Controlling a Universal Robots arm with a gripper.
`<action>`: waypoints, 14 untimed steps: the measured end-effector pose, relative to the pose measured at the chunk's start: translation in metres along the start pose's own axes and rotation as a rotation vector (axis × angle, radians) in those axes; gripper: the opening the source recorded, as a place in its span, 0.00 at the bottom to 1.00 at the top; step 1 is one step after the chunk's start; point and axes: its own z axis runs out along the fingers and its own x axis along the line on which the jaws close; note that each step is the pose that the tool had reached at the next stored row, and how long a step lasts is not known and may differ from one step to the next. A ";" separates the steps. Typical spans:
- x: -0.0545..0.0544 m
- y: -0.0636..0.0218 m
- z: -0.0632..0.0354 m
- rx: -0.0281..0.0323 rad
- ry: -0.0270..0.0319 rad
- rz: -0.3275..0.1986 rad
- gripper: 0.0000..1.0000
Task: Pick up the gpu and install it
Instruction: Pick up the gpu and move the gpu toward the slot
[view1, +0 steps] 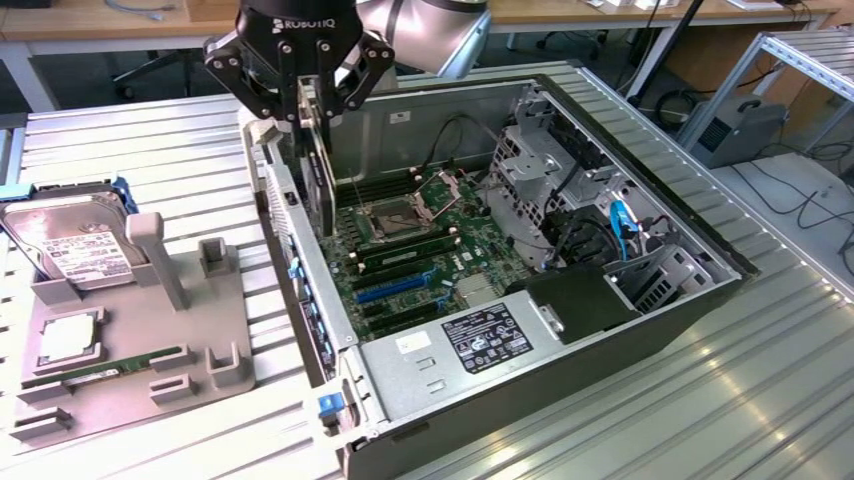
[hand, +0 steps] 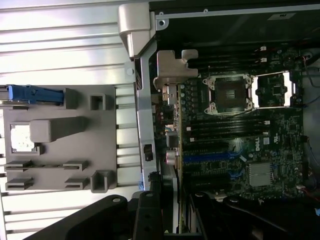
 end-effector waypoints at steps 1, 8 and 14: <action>-0.001 0.0000 0.0002 0.0001 0.0001 0.000 0.27; -0.005 0.0004 0.0018 0.0000 0.0000 0.000 0.27; -0.008 0.0006 0.0032 0.0000 0.0001 0.000 0.27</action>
